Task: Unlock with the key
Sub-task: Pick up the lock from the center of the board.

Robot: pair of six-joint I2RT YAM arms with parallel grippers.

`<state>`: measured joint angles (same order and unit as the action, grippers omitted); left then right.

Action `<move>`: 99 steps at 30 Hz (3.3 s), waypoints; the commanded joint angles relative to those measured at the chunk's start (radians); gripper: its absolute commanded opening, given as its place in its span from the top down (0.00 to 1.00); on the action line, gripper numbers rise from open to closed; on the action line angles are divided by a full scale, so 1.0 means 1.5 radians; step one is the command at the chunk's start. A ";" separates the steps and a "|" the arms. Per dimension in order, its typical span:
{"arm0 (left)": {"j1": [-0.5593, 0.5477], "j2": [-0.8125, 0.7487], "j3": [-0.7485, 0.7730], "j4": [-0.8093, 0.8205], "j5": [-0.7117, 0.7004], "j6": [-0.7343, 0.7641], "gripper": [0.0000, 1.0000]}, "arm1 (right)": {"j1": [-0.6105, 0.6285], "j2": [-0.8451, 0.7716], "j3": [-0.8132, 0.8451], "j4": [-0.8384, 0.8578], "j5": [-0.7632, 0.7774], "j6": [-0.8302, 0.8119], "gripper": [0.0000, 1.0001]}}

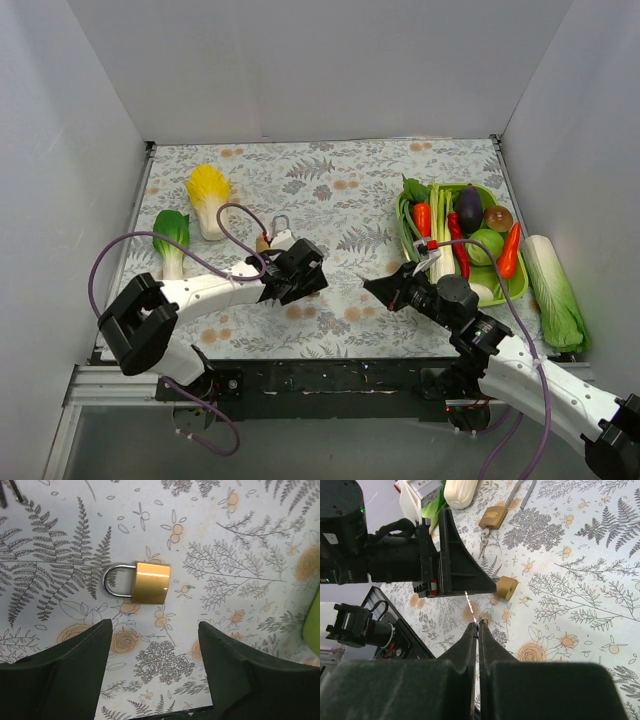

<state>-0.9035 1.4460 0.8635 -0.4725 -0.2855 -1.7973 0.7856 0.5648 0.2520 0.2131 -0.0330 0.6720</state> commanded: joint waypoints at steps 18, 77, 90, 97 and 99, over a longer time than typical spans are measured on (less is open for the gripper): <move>0.061 0.065 -0.035 0.115 0.007 -0.024 0.28 | -0.002 -0.031 0.002 -0.011 0.005 -0.029 0.99; -0.041 0.299 0.254 -0.263 -0.072 -0.135 1.00 | -0.002 -0.113 -0.017 -0.061 0.018 -0.038 0.99; -0.042 -0.046 -0.006 0.049 -0.043 -0.390 1.00 | 0.077 0.103 -0.075 0.165 0.080 0.050 0.99; -0.044 -0.113 -0.113 0.154 -0.008 -0.526 1.00 | 0.154 0.232 -0.040 0.262 0.143 0.076 0.99; -0.043 -0.122 -0.120 0.161 -0.020 -0.540 1.00 | 0.165 0.273 -0.030 0.278 0.146 0.078 0.99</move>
<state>-0.9646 1.3235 0.7044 -0.3351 -0.3084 -1.9961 1.0012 0.8913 0.1436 0.4801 0.1226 0.7578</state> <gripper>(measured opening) 0.360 0.029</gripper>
